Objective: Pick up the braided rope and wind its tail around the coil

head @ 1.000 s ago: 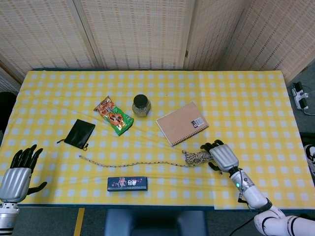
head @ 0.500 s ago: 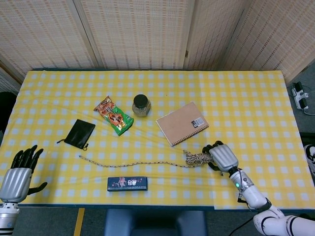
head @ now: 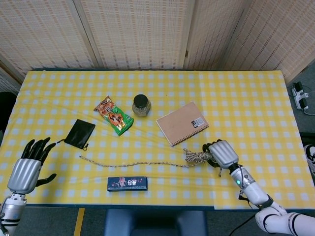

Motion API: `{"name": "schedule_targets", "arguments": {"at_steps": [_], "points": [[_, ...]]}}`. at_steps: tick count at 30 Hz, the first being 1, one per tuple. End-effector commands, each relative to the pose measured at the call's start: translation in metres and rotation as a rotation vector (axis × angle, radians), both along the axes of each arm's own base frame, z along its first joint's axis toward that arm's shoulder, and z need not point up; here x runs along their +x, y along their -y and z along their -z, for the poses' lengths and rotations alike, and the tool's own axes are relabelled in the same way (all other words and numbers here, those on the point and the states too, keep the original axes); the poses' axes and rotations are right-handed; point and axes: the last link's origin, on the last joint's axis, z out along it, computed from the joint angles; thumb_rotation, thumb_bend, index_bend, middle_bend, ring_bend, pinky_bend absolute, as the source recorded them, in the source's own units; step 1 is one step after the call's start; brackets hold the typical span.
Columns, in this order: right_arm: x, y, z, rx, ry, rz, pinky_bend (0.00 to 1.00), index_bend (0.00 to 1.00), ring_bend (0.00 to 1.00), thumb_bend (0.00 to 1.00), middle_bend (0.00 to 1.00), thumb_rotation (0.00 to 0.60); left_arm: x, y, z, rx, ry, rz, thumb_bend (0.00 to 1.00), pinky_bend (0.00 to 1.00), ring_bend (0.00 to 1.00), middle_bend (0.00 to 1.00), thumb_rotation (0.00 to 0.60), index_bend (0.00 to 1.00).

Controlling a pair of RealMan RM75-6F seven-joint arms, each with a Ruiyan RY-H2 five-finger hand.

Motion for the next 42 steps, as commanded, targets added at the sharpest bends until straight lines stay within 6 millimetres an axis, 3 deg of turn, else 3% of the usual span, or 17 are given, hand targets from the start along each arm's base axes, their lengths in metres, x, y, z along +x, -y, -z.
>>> {"name": "schedule_targets", "arguments": {"at_steps": [1, 4, 11, 23, 32, 42], "points": [[0.005, 0.005, -0.008, -0.027, 0.020, -0.005, 0.46, 0.68, 0.58, 0.58, 0.57, 0.600, 0.014, -0.021, 0.007, -0.043, 0.008, 0.064, 0.17, 0.07, 0.22, 0.22, 0.600, 0.30], [0.008, 0.009, -0.015, -0.051, 0.040, -0.002, 0.46, 0.68, 0.58, 0.58, 0.58, 0.600, 0.021, -0.034, 0.015, -0.082, -0.007, 0.082, 0.19, 0.15, 0.29, 0.30, 0.600, 0.37], [0.012, 0.013, -0.024, -0.084, 0.065, 0.009, 0.47, 0.69, 0.58, 0.58, 0.58, 0.600, 0.025, -0.056, 0.041, -0.144, -0.055, 0.079, 0.21, 0.30, 0.41, 0.39, 0.600, 0.44], [0.017, 0.016, -0.026, -0.104, 0.075, 0.021, 0.47, 0.69, 0.59, 0.58, 0.58, 0.600, 0.020, -0.068, 0.082, -0.206, -0.131, 0.087, 0.24, 0.64, 0.63, 0.64, 0.600, 0.50], [0.018, 0.015, -0.023, -0.100, 0.074, 0.030, 0.47, 0.69, 0.59, 0.58, 0.58, 0.600, 0.026, -0.074, 0.108, -0.247, -0.108, 0.106, 0.27, 0.74, 0.73, 0.77, 0.600, 0.52], [0.016, 0.014, -0.022, -0.097, 0.068, 0.044, 0.47, 0.69, 0.58, 0.58, 0.58, 0.600, 0.022, -0.077, 0.126, -0.300, -0.138, 0.087, 0.33, 0.75, 0.76, 0.80, 0.600, 0.52]]}}
